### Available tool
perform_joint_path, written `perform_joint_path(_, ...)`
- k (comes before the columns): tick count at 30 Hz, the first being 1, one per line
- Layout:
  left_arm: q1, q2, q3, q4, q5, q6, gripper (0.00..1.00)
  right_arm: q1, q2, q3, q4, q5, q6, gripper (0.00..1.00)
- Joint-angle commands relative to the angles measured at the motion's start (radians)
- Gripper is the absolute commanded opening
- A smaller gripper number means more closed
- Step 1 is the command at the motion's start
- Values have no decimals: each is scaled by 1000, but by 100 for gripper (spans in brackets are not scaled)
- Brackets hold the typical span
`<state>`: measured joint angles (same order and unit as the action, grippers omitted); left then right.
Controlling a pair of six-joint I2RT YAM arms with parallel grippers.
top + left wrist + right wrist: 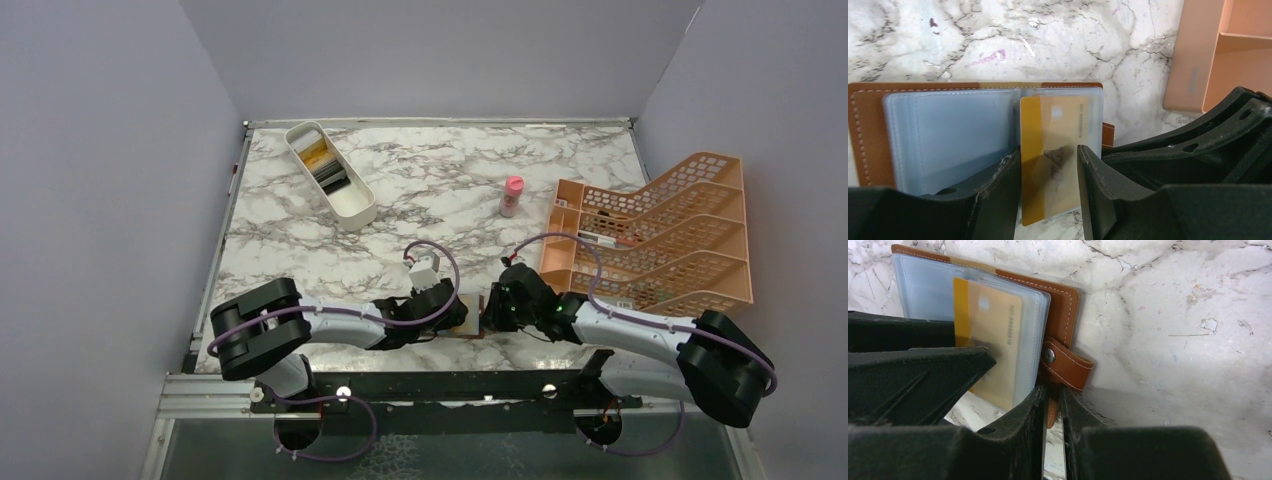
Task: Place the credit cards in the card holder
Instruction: Insert the credit card into the card holder.
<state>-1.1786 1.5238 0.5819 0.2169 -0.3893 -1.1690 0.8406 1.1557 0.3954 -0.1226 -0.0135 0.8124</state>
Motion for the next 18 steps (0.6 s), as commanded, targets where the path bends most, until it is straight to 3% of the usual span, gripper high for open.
perform_joint_path(1,-8,48,43,0,29,40,47,4,3,-31,21,-41,15,21)
perform_joint_path(18,-11,5,48,33,69,100,49,4,-33,-2,-92,68,9,21)
